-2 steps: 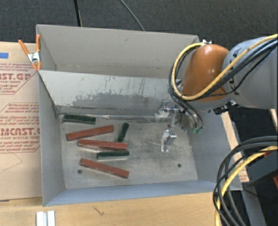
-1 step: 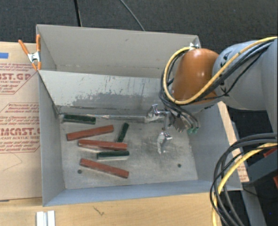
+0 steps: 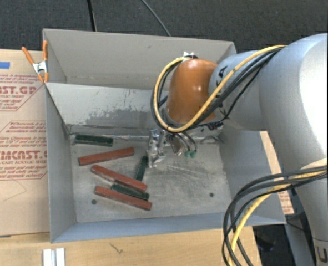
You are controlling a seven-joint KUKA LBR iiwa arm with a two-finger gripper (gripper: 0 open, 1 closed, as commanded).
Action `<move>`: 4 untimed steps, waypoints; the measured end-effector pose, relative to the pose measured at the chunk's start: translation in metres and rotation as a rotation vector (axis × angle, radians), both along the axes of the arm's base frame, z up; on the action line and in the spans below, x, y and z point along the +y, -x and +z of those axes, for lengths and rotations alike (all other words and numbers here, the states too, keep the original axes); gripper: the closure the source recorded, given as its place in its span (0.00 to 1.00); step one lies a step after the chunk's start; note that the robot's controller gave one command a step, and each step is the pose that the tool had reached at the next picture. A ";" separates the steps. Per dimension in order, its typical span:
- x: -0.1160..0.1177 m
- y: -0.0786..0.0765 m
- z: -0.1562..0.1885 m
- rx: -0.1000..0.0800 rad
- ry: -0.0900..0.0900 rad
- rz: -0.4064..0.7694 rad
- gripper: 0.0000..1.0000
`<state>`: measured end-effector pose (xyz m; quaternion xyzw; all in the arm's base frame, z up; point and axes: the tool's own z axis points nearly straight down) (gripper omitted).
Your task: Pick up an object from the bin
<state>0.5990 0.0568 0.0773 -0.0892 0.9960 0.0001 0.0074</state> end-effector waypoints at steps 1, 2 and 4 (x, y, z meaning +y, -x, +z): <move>0.000 0.002 -0.003 0.006 0.000 0.000 0.00; 0.000 0.002 -0.003 0.006 0.000 0.000 0.00; 0.027 0.021 0.000 -0.005 0.007 0.445 1.00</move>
Offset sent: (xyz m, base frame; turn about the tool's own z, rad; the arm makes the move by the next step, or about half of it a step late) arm 0.0000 0.0000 0.0000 0.0000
